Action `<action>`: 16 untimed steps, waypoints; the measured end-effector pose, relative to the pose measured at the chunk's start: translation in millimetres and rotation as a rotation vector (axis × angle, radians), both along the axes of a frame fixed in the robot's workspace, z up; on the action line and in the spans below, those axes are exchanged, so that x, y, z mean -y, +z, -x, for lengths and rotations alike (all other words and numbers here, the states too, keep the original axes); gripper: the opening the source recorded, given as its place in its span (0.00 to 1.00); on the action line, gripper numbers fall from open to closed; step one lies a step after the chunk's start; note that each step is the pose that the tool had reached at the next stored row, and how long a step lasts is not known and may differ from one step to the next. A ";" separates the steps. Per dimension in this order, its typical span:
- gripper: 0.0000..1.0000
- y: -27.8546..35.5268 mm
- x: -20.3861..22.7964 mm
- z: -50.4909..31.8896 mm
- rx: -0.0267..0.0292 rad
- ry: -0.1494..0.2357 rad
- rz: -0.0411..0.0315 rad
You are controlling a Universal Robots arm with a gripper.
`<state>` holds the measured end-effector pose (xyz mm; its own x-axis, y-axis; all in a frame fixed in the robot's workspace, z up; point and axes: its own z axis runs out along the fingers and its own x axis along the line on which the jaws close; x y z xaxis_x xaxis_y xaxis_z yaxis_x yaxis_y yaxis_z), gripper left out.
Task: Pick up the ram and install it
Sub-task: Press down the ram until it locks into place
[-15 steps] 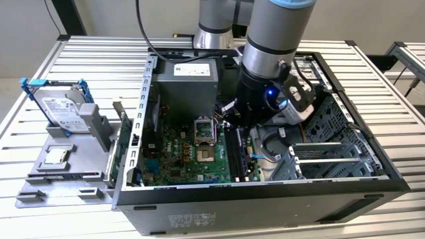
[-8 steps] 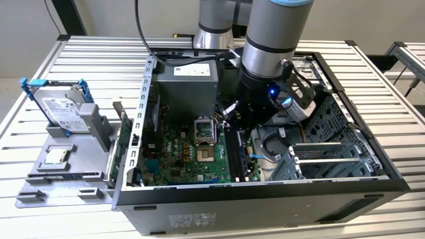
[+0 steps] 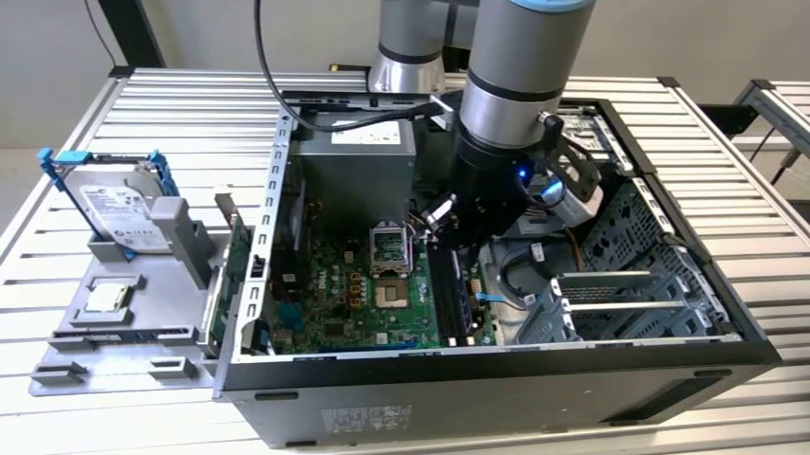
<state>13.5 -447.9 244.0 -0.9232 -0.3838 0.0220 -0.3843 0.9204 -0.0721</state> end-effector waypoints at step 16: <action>0.00 -1.6 0.0 1.5 -0.0007 0.182 -0.0250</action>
<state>11.9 -447.9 242.4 -0.8382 -0.5453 0.0110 -0.5451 0.8369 -0.0497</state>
